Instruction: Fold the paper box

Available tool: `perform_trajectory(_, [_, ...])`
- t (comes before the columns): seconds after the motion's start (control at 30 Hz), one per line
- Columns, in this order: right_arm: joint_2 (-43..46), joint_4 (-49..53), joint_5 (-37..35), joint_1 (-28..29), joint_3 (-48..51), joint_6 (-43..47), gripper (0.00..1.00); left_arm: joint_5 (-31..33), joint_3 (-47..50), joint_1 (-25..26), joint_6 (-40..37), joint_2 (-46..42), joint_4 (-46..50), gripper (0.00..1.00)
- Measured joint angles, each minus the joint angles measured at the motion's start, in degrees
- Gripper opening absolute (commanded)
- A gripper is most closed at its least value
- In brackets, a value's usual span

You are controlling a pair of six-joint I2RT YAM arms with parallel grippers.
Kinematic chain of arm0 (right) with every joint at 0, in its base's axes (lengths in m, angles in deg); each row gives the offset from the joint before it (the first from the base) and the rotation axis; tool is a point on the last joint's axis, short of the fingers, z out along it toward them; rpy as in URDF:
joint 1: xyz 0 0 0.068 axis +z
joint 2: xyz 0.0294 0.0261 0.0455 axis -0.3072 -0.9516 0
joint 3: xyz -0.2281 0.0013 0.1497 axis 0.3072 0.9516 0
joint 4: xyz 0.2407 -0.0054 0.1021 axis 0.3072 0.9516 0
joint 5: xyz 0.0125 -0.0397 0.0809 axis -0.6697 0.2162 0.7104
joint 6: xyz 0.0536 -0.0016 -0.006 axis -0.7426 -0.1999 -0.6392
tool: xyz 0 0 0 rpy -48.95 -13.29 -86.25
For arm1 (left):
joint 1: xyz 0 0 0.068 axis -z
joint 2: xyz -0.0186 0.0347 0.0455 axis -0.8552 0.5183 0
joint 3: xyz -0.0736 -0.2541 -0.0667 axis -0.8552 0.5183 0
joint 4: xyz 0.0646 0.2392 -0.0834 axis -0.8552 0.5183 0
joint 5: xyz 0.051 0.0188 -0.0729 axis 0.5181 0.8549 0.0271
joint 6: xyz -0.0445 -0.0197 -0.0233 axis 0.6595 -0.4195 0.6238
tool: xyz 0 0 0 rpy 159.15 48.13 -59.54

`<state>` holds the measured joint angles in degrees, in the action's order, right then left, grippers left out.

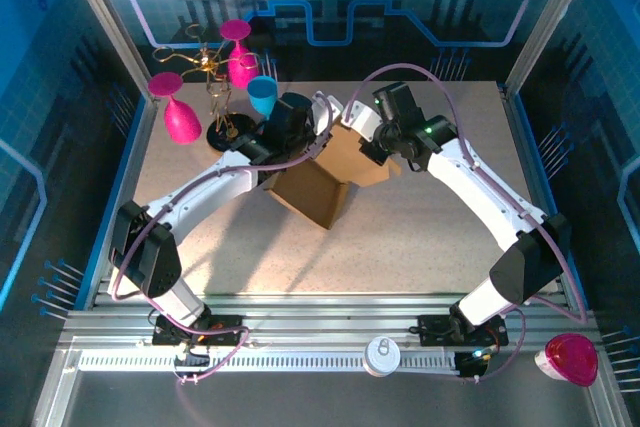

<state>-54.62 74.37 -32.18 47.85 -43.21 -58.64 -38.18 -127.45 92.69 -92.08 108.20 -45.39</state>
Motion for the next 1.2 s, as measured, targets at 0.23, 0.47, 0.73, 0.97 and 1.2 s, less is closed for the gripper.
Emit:
perform_trajectory(0.23, [-0.1, 0.0, 3.5, -0.5, -0.3, -12.3, 0.16, 5.5, 7.1, 1.3, 0.7, 1.2, -11.0, 0.0])
perform_trajectory(0.47, [2.4, 0.6, 11.1, -9.3, -0.4, -27.7, 0.53, 6.0, 15.3, 1.9, -2.1, 1.4, -18.9, 0.0])
perform_trajectory(0.73, [9.8, -3.8, 20.9, -32.2, 3.7, -57.9, 0.44, 6.2, 16.9, 1.9, -3.5, 1.9, -26.0, 0.0])
perform_trajectory(0.97, [5.0, -0.5, 28.0, -33.9, 15.4, -80.8, 0.45, 7.4, 16.9, 1.8, 0.9, 4.2, -29.4, 0.0])
perform_trajectory(1.2, [4.5, -3.1, 35.1, -31.2, 26.2, -98.7, 0.46, 8.0, 16.9, 1.3, 6.9, 5.5, -32.5, 0.0])
